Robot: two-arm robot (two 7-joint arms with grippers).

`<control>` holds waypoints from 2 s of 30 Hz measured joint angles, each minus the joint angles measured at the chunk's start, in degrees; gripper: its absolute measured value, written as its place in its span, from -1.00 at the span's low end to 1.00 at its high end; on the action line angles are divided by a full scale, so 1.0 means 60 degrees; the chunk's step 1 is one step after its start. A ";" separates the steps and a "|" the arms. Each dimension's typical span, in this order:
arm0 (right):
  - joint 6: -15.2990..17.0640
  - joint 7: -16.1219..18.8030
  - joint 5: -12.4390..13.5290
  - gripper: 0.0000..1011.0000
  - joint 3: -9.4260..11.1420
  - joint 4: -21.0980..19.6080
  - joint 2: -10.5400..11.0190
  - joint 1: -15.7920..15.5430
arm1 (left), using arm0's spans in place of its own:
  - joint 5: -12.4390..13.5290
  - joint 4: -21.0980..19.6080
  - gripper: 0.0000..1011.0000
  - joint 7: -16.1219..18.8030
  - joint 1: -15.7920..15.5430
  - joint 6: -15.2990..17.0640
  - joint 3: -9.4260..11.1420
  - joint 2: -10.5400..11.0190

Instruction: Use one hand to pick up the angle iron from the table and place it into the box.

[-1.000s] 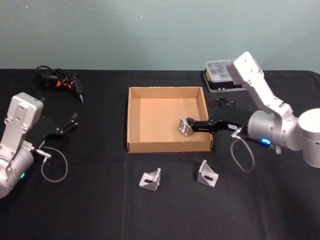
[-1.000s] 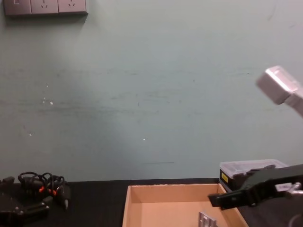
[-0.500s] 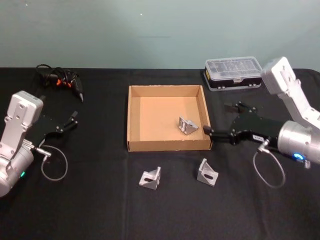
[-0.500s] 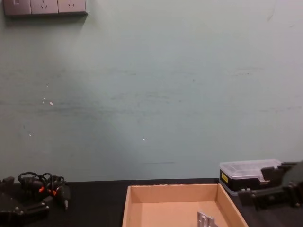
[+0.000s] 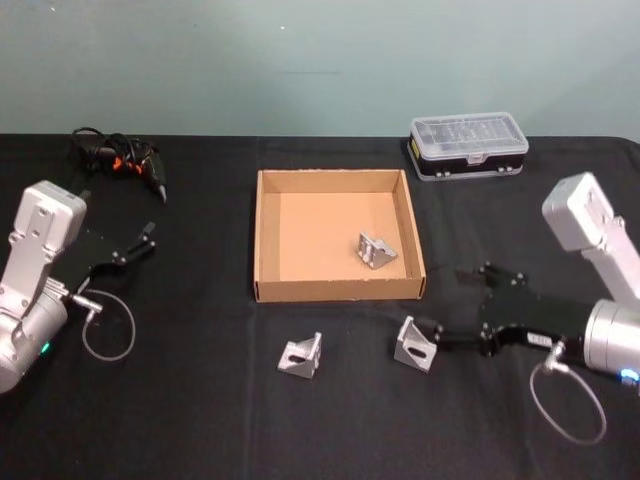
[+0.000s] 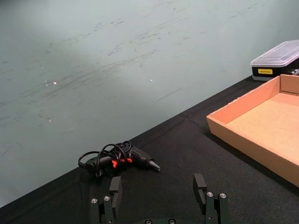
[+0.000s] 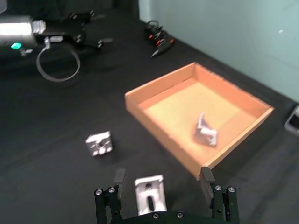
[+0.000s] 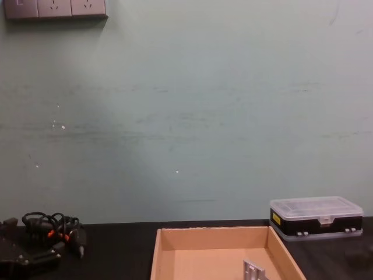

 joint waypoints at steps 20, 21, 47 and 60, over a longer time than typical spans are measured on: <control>-0.0215 0.0118 -0.0184 0.98 -0.0968 0.0723 0.0100 0.0088 | 0.0000 0.0000 0.98 0.0000 0.0000 0.0000 0.0000 0.0000; -0.0215 0.0116 -0.0189 0.98 -0.0990 0.0754 0.0078 0.0119 | 0.0000 0.0000 0.98 0.0000 0.0000 0.0000 0.0000 0.0000; -0.0104 0.0239 -0.0638 0.98 -0.1749 0.1851 -0.0684 0.1281 | 0.0000 0.0000 0.98 0.0000 0.0000 0.0000 0.0000 0.0000; -0.0091 0.0300 -0.0814 0.98 -0.1972 0.2197 -0.0921 0.1583 | 0.0000 0.0000 0.98 0.0000 0.0000 0.0000 0.0000 0.0000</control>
